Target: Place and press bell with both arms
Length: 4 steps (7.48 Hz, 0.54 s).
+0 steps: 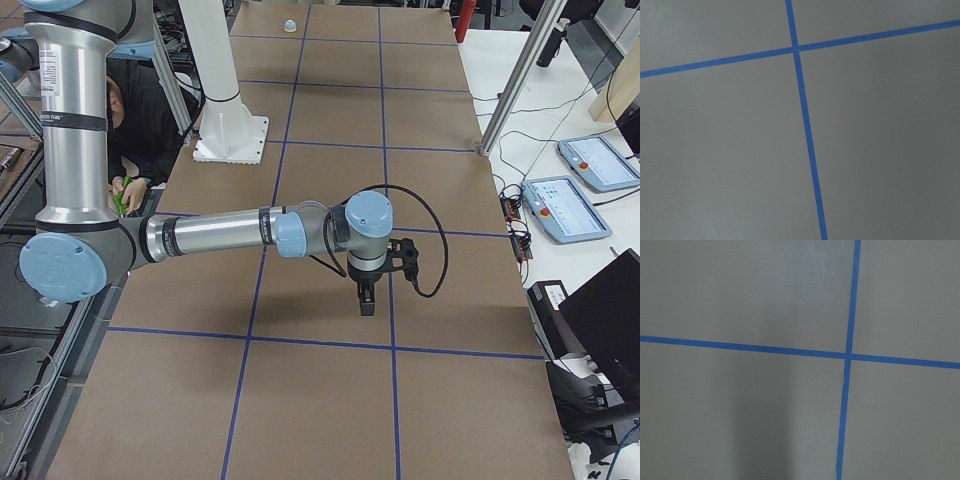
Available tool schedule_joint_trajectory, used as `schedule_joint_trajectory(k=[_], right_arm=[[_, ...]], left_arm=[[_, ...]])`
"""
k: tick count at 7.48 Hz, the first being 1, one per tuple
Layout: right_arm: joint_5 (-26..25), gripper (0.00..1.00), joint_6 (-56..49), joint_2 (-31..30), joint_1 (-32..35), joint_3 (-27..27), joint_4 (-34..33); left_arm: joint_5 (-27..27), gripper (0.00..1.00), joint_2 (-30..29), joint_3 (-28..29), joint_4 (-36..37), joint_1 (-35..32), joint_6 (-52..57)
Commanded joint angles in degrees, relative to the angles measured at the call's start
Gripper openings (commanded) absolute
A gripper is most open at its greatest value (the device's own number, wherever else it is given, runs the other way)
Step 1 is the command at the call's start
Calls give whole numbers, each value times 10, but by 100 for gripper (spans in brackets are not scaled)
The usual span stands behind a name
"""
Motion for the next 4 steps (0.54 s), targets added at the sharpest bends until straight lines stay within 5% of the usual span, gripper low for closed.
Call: schedule_joint_trajectory(k=[1,4], right_arm=[[-1,100,2,-2,0,0,9],[0,100,2,-4,0,1,9]], left_arm=[[0,100,8,-7,-3,0,1],[2,100,5,-2,-3,0,-3]])
